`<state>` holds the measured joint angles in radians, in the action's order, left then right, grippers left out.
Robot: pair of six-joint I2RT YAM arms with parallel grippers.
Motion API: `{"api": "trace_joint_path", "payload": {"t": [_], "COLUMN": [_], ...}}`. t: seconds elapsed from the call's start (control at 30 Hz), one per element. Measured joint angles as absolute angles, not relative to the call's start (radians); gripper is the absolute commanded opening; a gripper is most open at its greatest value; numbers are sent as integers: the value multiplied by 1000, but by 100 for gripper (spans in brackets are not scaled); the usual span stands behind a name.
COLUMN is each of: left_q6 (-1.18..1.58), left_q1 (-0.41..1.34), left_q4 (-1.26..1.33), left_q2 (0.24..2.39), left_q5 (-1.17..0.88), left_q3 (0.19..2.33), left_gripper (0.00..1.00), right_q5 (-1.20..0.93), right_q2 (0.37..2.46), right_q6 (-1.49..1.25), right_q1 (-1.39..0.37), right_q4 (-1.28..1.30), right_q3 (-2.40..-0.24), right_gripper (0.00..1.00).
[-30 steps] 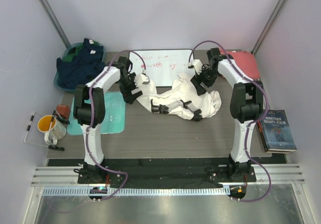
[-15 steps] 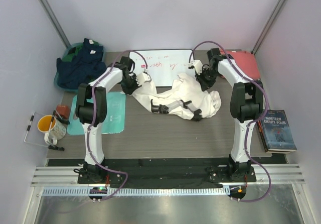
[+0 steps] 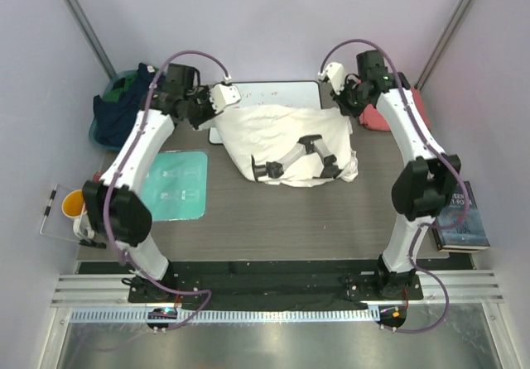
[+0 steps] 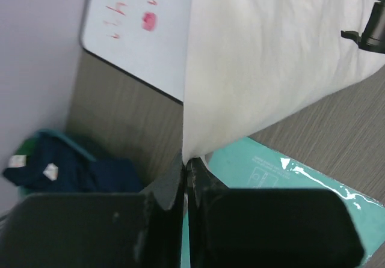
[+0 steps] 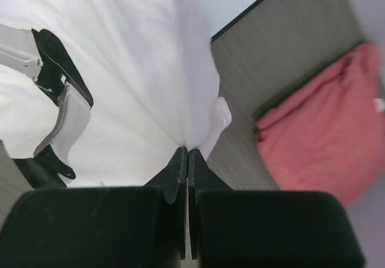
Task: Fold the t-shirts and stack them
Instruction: Flatten the tshirt out
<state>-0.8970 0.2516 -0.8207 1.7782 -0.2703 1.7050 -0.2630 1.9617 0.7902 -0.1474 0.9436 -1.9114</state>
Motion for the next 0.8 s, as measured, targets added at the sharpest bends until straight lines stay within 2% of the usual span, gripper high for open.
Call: {"api": "trace_joint_path", "payload": {"t": [0.17,0.33,0.5,0.6,0.8], "left_q6": [-892,-892,-898,-900,-910], "left_q1": [252,257,262,262,264], "left_q4": [-782,-749,-675,-610,-398], "left_q2": [1562,1419,1250,1147,1006], "left_q5": [-299,-307,-287,-280,-281], "left_q3": [1713,1694,1574,1507,1478], "left_gripper": [0,0,0,0,0], "right_q5": [-203,-152,-117,-91,-20], "right_q2": [1679,1354,1086,982,931], "right_q6": [787,815,914,971,1059], "right_q1": [-157,-180,-226,-242,-246], "right_q4": [778,564,377,290,56], "right_q3": [-1820,-1623,-1369,-1269,-1259], "right_gripper": [1,1,1,1,1]}}
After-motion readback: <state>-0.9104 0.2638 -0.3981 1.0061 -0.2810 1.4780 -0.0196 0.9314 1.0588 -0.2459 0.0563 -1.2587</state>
